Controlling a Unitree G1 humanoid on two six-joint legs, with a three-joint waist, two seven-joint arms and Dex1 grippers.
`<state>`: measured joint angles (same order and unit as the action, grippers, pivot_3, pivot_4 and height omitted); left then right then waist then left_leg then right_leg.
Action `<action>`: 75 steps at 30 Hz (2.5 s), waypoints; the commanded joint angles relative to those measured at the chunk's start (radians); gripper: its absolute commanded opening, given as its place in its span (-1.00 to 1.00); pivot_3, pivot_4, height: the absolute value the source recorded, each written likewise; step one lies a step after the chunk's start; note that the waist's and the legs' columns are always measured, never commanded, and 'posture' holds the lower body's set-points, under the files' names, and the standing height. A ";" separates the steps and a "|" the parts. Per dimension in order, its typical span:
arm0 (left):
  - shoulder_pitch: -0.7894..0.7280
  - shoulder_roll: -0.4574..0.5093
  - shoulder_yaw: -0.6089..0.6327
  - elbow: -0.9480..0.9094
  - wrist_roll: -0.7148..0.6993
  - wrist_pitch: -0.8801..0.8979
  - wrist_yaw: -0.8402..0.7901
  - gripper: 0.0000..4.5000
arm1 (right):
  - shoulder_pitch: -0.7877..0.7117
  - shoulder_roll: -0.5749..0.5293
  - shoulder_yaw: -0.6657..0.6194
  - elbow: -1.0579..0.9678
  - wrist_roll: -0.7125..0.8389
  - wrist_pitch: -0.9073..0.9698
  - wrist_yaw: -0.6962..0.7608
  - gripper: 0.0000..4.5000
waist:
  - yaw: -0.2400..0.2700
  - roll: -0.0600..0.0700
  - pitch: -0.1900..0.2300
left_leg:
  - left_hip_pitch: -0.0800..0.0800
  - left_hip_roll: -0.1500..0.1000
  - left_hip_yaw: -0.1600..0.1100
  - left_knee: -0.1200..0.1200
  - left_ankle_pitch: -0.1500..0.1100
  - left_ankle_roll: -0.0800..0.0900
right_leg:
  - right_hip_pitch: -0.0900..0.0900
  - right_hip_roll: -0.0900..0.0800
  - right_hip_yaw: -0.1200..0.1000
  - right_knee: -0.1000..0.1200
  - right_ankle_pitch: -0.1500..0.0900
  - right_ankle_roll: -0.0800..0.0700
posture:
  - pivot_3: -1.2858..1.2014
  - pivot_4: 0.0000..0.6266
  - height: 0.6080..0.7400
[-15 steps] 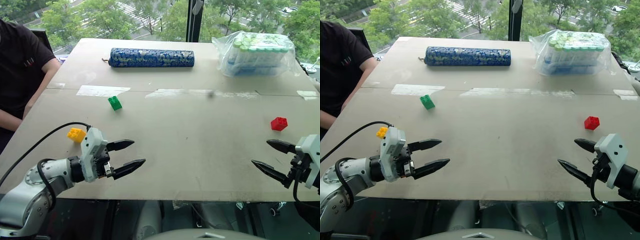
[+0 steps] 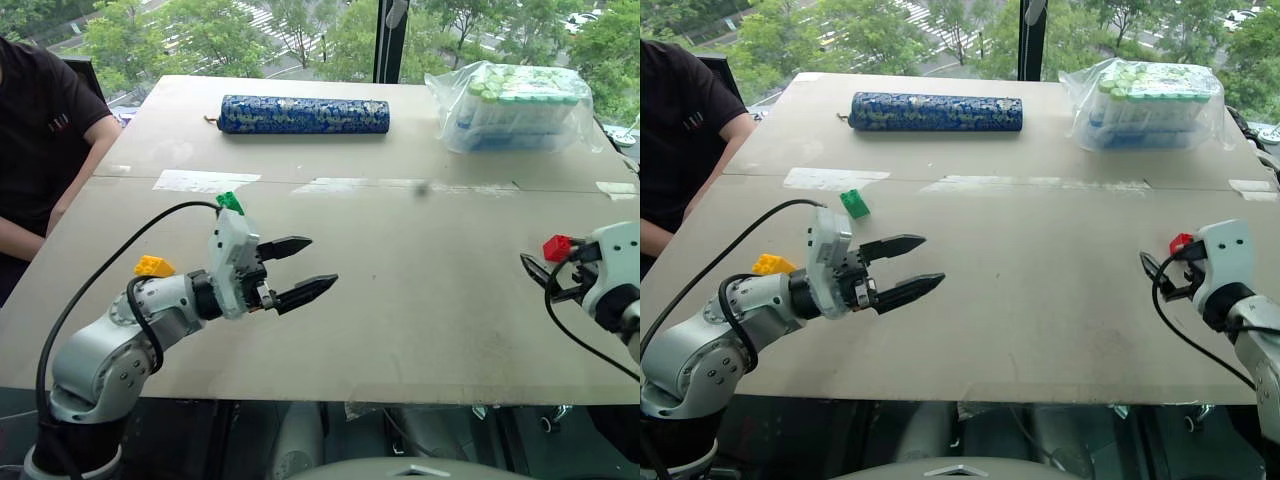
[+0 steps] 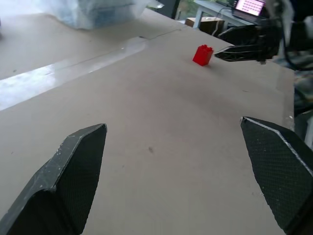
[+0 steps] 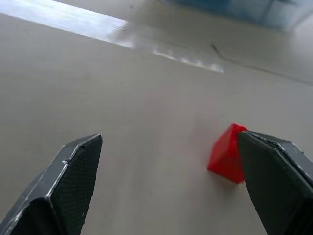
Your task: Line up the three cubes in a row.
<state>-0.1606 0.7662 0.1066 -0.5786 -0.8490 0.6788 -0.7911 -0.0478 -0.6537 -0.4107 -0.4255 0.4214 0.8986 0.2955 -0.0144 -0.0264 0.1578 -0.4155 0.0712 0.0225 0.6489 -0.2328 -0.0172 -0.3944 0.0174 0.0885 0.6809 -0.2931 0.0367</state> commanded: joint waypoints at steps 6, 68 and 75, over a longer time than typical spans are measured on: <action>-0.115 0.018 -0.076 -0.040 0.002 0.010 -0.077 0.99 | -0.278 0.026 -0.023 0.212 -0.020 0.227 -0.136 1.00 | -0.004 0.001 0.000 | 0.000 0.000 0.000 -0.001 0.000 0.000 | 0.000 0.001 0.001 0.000 0.000 0.000 | 0.03 -0.52 1.00; 0.451 0.070 0.340 -0.205 -0.004 -0.075 -0.060 1.00 | -0.842 0.130 0.753 0.946 -0.391 -0.840 1.038 0.99 | -0.027 0.005 0.003 | 0.000 0.001 -0.002 0.000 0.000 0.000 | -0.001 -0.001 -0.002 0.001 0.000 -0.001 | 0.03 -0.52 1.00; 0.291 -0.092 0.350 -0.055 0.146 0.022 0.425 1.00 | -0.668 0.078 0.527 0.560 -0.130 -0.686 1.010 0.99 | -0.013 0.006 0.004 | 0.000 0.001 -0.003 0.000 0.000 0.000 | -0.001 -0.002 -0.003 0.002 0.000 -0.001 | 0.03 -0.52 1.00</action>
<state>0.2037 0.7119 0.4313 -0.6998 -0.7795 0.6558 -0.5867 -0.7679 -0.5629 0.2358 0.3119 0.1577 0.1703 1.3284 -0.0272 -0.0205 0.1619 -0.4153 0.0714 0.0172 0.6491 -0.2330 -0.0171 -0.3944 0.0157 0.0842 0.6837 -0.2928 0.0361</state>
